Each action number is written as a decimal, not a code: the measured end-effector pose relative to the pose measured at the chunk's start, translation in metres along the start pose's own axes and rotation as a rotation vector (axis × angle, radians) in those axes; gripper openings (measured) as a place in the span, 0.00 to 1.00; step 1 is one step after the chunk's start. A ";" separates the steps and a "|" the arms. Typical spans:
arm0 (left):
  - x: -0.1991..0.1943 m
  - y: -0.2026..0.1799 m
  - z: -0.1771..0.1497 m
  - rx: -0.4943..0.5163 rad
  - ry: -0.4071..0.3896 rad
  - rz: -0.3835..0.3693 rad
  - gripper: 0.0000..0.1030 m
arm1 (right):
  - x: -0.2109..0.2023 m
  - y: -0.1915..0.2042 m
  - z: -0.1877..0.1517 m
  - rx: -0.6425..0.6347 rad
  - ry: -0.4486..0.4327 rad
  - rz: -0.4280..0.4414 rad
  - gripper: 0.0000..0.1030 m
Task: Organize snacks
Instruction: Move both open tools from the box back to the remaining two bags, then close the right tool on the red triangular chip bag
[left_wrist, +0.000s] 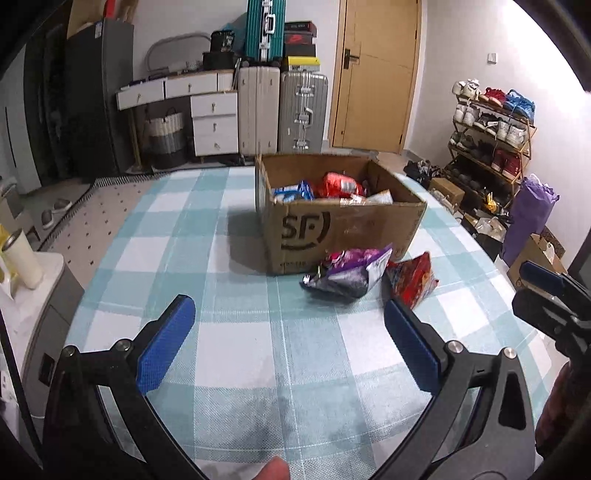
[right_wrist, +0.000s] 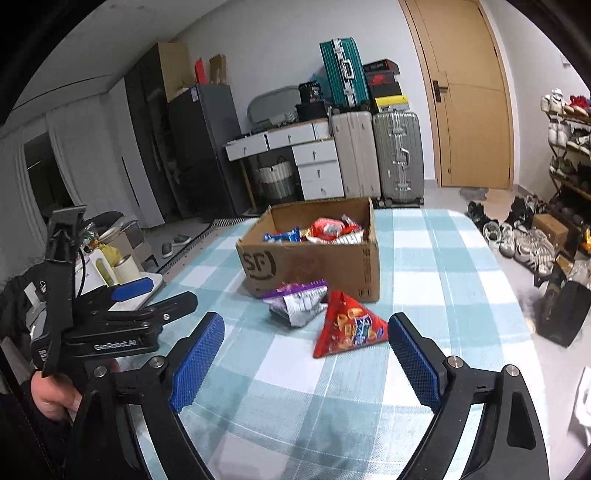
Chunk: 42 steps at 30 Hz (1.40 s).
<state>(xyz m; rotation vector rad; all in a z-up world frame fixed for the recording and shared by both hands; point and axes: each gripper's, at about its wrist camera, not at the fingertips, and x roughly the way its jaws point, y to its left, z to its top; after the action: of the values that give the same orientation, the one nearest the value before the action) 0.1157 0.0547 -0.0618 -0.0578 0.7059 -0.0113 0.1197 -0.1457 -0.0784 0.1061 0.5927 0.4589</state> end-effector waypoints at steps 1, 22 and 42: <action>0.004 0.001 -0.002 -0.001 0.006 -0.005 0.99 | 0.004 -0.002 -0.002 0.007 0.009 0.002 0.89; 0.064 0.014 -0.017 -0.039 0.093 -0.076 0.99 | 0.111 -0.048 -0.005 0.057 0.192 -0.034 0.89; 0.095 0.028 -0.022 -0.096 0.159 -0.091 0.99 | 0.173 -0.066 0.001 0.024 0.299 -0.009 0.63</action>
<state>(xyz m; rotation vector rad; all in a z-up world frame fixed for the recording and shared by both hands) 0.1739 0.0791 -0.1419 -0.1825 0.8617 -0.0700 0.2726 -0.1271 -0.1813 0.0576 0.8915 0.4621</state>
